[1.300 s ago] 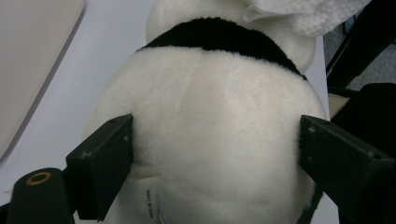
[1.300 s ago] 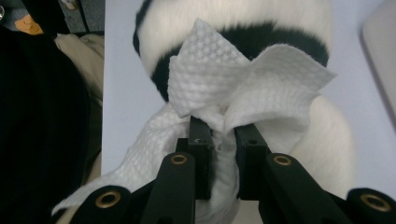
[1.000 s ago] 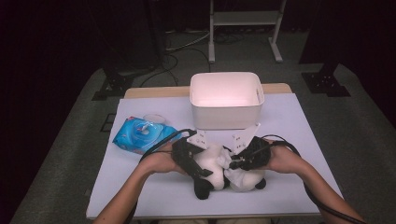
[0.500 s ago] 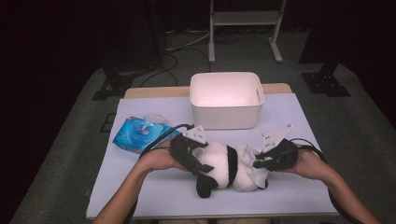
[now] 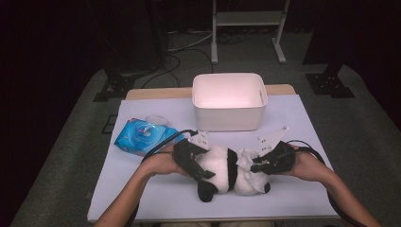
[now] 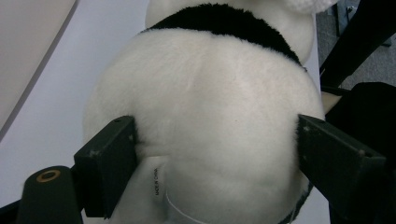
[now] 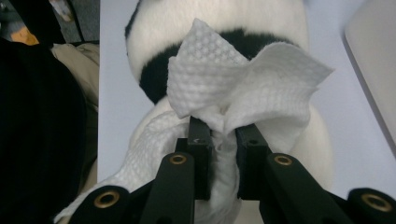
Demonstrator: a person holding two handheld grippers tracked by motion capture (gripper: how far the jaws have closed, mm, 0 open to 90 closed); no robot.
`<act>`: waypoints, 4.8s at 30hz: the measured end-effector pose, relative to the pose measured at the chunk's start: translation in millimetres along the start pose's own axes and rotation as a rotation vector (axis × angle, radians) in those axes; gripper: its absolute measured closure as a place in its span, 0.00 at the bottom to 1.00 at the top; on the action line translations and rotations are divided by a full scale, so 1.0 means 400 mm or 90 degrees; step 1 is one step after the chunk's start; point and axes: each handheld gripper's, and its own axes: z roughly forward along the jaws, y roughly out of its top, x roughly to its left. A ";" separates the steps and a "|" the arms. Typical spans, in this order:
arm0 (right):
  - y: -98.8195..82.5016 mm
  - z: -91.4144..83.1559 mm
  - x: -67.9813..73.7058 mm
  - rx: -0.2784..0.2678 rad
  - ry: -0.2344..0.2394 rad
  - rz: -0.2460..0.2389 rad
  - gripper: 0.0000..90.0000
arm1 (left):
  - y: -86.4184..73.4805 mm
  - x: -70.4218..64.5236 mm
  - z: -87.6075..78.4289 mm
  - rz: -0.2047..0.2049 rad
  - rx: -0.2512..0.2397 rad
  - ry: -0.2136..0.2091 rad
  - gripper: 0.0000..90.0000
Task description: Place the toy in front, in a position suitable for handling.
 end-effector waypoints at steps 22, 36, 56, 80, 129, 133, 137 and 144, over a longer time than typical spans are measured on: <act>-0.018 -0.013 -0.005 -0.017 -0.014 0.015 0.87 | -0.016 -0.001 -0.001 -0.003 -0.016 -0.003 0.17; -0.101 -0.051 -0.015 -0.033 -0.036 0.060 0.87 | -0.023 -0.001 -0.002 -0.010 -0.030 -0.008 0.17; -0.136 -0.061 -0.035 -0.005 -0.052 0.087 0.87 | -0.024 -0.001 -0.004 -0.005 -0.025 -0.009 0.17; 0.085 0.039 -0.030 0.014 -0.010 -0.034 0.87 | -0.018 -0.005 -0.003 -0.004 -0.019 -0.006 0.17; -0.059 -0.033 -0.049 -0.033 -0.037 0.065 0.88 | 0.008 -0.019 0.030 0.003 -0.032 -0.005 0.17; 0.038 0.022 -0.008 -0.025 -0.007 -0.007 0.88 | 0.010 -0.018 0.029 0.007 -0.029 -0.002 0.17; 0.056 0.034 -0.003 -0.008 -0.005 -0.021 0.88 | -0.007 -0.012 -0.002 0.010 -0.055 -0.004 0.17; 0.013 0.002 -0.011 -0.019 -0.018 0.011 0.88 | -0.039 0.005 -0.026 -0.001 -0.058 -0.019 0.25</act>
